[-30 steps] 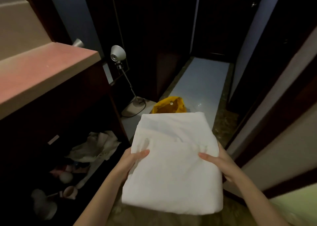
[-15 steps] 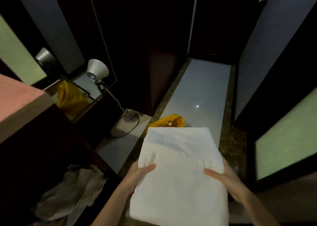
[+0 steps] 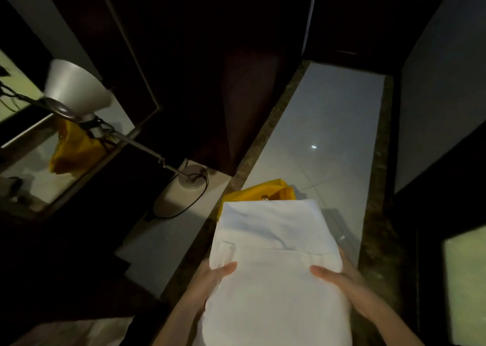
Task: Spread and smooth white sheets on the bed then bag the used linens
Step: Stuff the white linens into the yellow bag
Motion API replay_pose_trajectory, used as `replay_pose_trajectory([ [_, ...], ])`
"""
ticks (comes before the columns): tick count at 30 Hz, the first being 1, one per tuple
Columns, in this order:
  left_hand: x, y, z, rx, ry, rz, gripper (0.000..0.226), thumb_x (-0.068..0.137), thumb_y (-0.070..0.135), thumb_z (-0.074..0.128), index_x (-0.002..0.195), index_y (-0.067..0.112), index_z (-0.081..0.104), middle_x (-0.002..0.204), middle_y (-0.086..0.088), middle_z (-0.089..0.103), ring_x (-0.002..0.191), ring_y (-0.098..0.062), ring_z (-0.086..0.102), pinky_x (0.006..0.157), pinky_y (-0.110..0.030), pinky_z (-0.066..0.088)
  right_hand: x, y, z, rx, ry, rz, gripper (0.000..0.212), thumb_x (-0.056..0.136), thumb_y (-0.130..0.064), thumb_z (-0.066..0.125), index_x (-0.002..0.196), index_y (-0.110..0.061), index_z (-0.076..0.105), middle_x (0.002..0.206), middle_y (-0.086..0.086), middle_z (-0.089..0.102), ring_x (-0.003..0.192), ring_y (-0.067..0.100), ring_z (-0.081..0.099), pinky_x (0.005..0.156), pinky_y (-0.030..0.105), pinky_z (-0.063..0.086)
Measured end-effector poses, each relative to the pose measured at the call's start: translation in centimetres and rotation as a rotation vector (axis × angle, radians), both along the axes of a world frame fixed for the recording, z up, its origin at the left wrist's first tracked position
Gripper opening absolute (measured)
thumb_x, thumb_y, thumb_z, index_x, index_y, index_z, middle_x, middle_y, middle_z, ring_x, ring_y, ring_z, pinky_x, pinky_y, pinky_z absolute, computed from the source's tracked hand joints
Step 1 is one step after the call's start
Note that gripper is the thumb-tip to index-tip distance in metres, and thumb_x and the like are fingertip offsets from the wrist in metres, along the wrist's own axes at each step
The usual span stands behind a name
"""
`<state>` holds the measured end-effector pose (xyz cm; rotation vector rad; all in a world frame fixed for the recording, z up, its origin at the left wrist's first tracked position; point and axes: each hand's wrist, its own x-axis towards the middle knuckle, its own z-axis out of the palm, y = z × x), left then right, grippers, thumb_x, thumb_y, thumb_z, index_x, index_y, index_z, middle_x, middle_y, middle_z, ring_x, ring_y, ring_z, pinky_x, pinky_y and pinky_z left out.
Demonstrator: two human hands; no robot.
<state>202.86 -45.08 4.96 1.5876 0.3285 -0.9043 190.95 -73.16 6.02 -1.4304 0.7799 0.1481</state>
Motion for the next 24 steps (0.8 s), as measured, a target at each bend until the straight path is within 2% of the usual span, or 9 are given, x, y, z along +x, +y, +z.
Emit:
replay_pose_trajectory([
  [2, 2.1, -1.1, -4.6, 0.005, 0.019, -0.016, 0.084, 0.032, 0.048, 0.094, 0.104, 0.012, 0.070, 0.092, -0.007, 0.076, 0.086, -0.027, 0.073, 0.082, -0.040, 0.056, 1.9, -1.0, -4.6, -0.017, 0.003, -0.015, 0.089, 0.065, -0.019, 0.089, 0.140, -0.023, 0.041, 0.111, -0.010, 0.059, 0.096, 0.005, 0.058, 0.068, 0.019, 0.046],
  [5, 5.5, -2.6, -12.7, -0.022, 0.056, 0.000, 0.082, 0.035, 0.040, 0.093, 0.108, 0.009, 0.069, 0.092, -0.008, 0.076, 0.086, -0.028, 0.073, 0.074, -0.037, 0.056, 4.7, -2.4, -12.2, -0.011, 0.006, 0.010, 0.105, 0.045, -0.033, 0.089, 0.139, -0.027, 0.043, 0.122, -0.006, 0.061, 0.103, 0.009, 0.062, 0.074, 0.021, 0.050],
  [7, 7.3, -3.7, -17.7, -0.014, 0.079, -0.036, 0.092, 0.027, 0.048, 0.095, 0.107, 0.013, 0.069, 0.097, -0.008, 0.075, 0.089, -0.029, 0.072, 0.080, -0.041, 0.057, 6.2, -3.4, -17.2, 0.000, 0.007, -0.001, 0.106, 0.037, -0.037, 0.091, 0.134, -0.028, 0.047, 0.120, -0.006, 0.065, 0.099, 0.010, 0.067, 0.070, 0.018, 0.053],
  [11, 10.1, -5.7, -26.2, -0.048, 0.120, -0.022, 0.068, 0.058, 0.029, 0.090, 0.118, 0.012, 0.064, 0.105, -0.010, 0.073, 0.095, -0.031, 0.071, 0.090, -0.049, 0.054, 8.9, -5.3, -25.4, -0.040, -0.004, 0.011, 0.114, 0.019, -0.060, 0.092, 0.124, -0.035, 0.054, 0.116, -0.011, 0.067, 0.099, 0.005, 0.067, 0.076, 0.020, 0.054],
  [13, 11.2, -6.8, -30.1, -0.054, 0.104, -0.024, 0.054, 0.068, 0.021, 0.081, 0.118, 0.008, 0.064, 0.104, -0.013, 0.073, 0.095, -0.032, 0.071, 0.091, -0.049, 0.054, 10.3, -6.2, -29.0, -0.064, -0.031, 0.031, 0.110, 0.024, -0.062, 0.090, 0.125, -0.040, 0.052, 0.118, -0.015, 0.065, 0.100, 0.000, 0.065, 0.081, 0.023, 0.051],
  [16, 13.1, -7.7, -35.2, -0.058, 0.057, -0.011, 0.057, 0.065, 0.023, 0.086, 0.116, 0.007, 0.065, 0.100, -0.013, 0.074, 0.092, -0.033, 0.071, 0.085, -0.048, 0.055, 12.2, -6.6, -33.2, -0.159, -0.091, 0.078, 0.095, 0.049, -0.046, 0.087, 0.133, -0.042, 0.044, 0.125, -0.022, 0.057, 0.101, -0.012, 0.058, 0.080, 0.017, 0.046],
  [21, 16.7, -6.6, -40.5, -0.076, 0.002, -0.007, 0.097, 0.031, 0.045, 0.097, 0.117, 0.015, 0.062, 0.107, -0.012, 0.072, 0.099, -0.035, 0.068, 0.085, -0.048, 0.054, 16.0, -5.7, -38.2, -0.265, -0.141, 0.114, 0.111, 0.047, -0.057, 0.082, 0.144, -0.040, 0.030, 0.129, -0.016, 0.050, 0.114, 0.009, 0.053, 0.094, 0.034, 0.046],
  [23, 18.0, -6.0, -41.7, -0.048, -0.012, 0.014, 0.110, 0.014, 0.054, 0.094, 0.113, 0.018, 0.061, 0.108, -0.011, 0.070, 0.100, -0.034, 0.065, 0.082, -0.044, 0.053, 18.3, -5.4, -39.4, -0.276, -0.174, 0.133, 0.107, 0.051, -0.052, 0.081, 0.143, -0.036, 0.031, 0.127, -0.013, 0.052, 0.112, 0.011, 0.054, 0.090, 0.030, 0.045],
  [24, 18.6, -5.7, -42.1, -0.032, -0.019, 0.023, 0.113, 0.015, 0.055, 0.092, 0.117, 0.018, 0.059, 0.112, -0.011, 0.068, 0.103, -0.034, 0.063, 0.084, -0.045, 0.052, 19.4, -5.2, -39.9, -0.272, -0.191, 0.140, 0.103, 0.053, -0.047, 0.082, 0.143, -0.033, 0.033, 0.126, -0.011, 0.054, 0.111, 0.011, 0.055, 0.087, 0.026, 0.045],
])
